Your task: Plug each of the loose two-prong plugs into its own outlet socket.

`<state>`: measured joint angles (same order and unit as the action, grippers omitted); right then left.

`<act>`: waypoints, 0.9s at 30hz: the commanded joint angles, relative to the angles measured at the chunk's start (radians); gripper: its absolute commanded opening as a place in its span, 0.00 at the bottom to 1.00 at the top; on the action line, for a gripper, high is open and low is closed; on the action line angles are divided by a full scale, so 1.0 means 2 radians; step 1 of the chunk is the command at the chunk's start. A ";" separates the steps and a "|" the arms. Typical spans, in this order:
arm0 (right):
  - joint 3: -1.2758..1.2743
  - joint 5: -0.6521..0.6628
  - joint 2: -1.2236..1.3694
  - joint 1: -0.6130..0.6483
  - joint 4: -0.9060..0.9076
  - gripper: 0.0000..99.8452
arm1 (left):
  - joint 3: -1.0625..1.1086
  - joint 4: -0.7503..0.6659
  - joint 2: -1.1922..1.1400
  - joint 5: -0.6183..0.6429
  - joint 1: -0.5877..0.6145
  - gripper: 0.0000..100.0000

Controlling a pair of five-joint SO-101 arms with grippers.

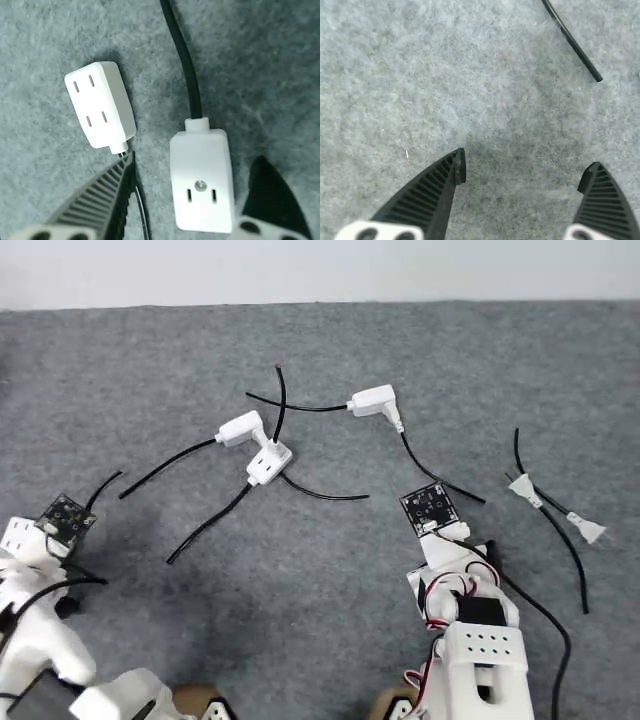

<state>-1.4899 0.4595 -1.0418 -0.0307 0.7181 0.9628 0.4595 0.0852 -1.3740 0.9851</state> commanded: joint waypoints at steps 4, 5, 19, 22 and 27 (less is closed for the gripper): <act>0.002 0.004 -0.007 0.000 -0.010 0.36 | -0.009 0.068 -0.024 -0.002 -0.002 0.05; 0.002 0.004 -0.007 0.000 -0.010 0.36 | -0.009 0.084 -0.018 -0.002 -0.006 0.01; 0.002 0.004 -0.007 0.000 -0.010 0.36 | -0.085 0.481 0.203 -0.002 -0.091 0.01; 0.002 0.004 -0.007 0.000 -0.010 0.36 | -0.112 0.583 0.271 -0.002 -0.153 0.01; 0.002 0.004 -0.007 0.000 -0.009 0.36 | -0.111 0.644 0.387 0.020 -0.303 0.01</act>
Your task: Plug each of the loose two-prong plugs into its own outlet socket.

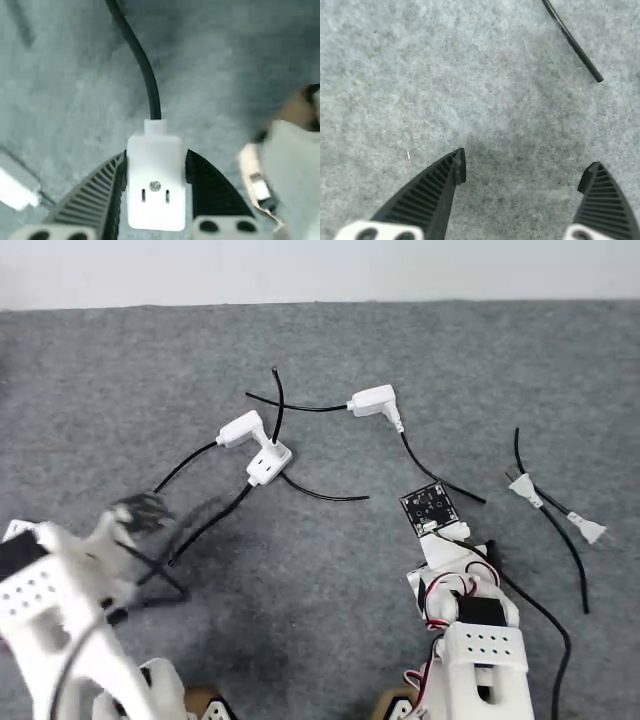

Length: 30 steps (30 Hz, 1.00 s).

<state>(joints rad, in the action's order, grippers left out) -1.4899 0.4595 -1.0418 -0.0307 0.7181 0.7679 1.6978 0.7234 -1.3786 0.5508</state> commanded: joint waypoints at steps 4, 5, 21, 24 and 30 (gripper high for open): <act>0.005 0.002 -0.007 -0.003 -0.006 0.36 | 0.010 0.024 0.132 0.094 -0.222 0.01; 0.005 0.002 -0.007 -0.006 -0.006 0.36 | 0.015 0.023 0.141 0.112 -0.258 0.01; 0.035 -0.099 -0.007 -0.155 -0.038 0.36 | 0.117 -0.245 0.058 0.332 -0.553 0.01; 0.038 -0.099 -0.007 -0.156 -0.039 0.36 | 0.117 -0.285 -0.002 0.336 -0.580 0.01; 0.037 -0.101 -0.007 -0.177 -0.059 0.36 | 0.116 -0.394 -0.128 0.355 -0.621 0.01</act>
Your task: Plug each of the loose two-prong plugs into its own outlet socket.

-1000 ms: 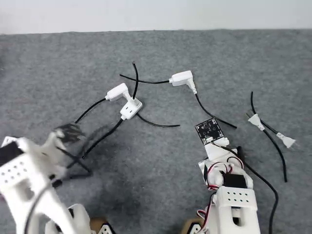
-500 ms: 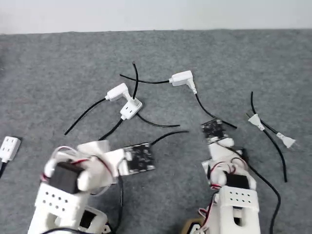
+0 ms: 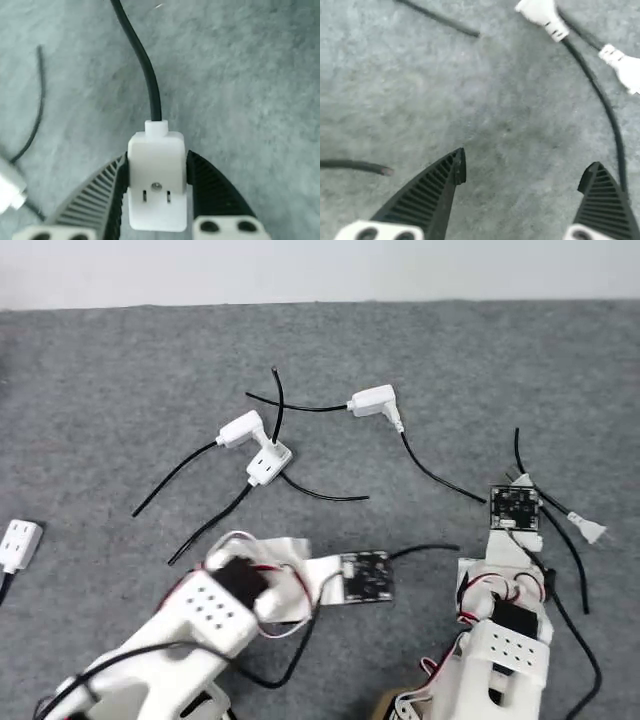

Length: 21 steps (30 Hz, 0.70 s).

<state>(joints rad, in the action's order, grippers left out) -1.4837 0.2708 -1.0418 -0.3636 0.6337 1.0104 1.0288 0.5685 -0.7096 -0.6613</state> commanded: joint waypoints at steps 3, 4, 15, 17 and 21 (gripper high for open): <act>0.034 -0.006 -0.007 -0.010 -0.017 0.36 | -0.007 -0.114 -0.110 0.046 -0.025 0.01; 0.034 -0.006 -0.007 -0.010 -0.017 0.36 | -0.011 -0.123 -0.124 0.056 -0.027 0.01; 0.031 -0.002 -0.002 0.007 -0.026 0.36 | -0.045 -0.093 -0.147 0.108 -0.026 0.23; 0.025 -0.002 -0.007 0.010 -0.027 0.36 | -0.043 -0.093 -0.147 0.107 -0.026 0.24; 0.025 -0.002 -0.007 0.010 -0.027 0.36 | -0.043 -0.091 -0.146 0.107 -0.027 0.24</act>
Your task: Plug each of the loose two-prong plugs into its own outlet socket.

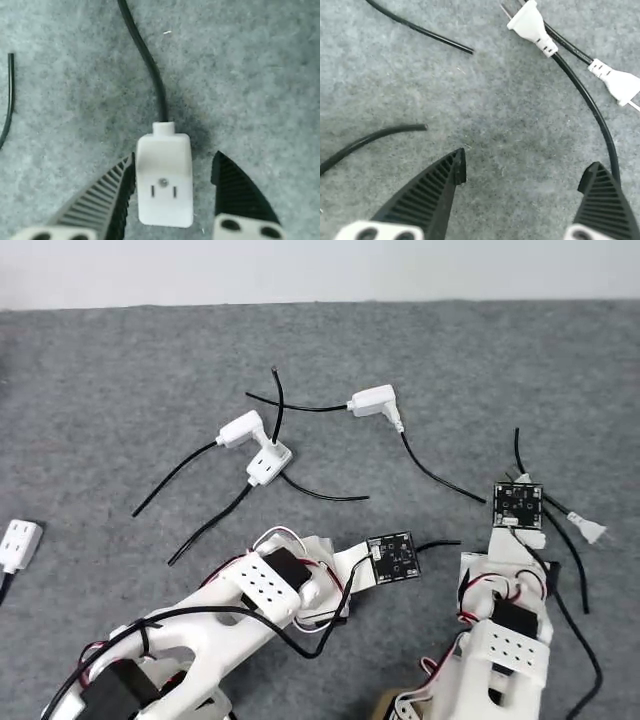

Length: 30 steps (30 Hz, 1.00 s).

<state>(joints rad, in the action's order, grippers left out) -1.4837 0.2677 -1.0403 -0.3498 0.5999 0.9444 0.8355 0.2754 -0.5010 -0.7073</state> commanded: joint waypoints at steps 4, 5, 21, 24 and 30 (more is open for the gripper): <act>0.025 0.000 -0.007 0.003 -0.010 0.36 | -0.010 0.037 0.031 0.003 -0.017 0.24; 0.025 0.000 -0.007 0.003 -0.010 0.36 | -0.009 0.048 0.048 0.003 -0.024 0.24; 0.024 0.000 -0.007 0.003 -0.010 0.36 | 0.076 0.008 0.092 0.002 -0.030 0.24; 0.023 0.001 -0.007 0.003 -0.010 0.36 | 0.056 0.015 0.062 -0.008 -0.029 0.24; 0.023 0.001 -0.007 0.003 -0.010 0.36 | 0.011 0.029 0.007 -0.025 -0.002 0.24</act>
<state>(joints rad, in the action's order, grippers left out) -1.4837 0.2677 -1.0403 -0.3498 0.5999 1.0088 0.8784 0.3368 -0.5240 -0.7304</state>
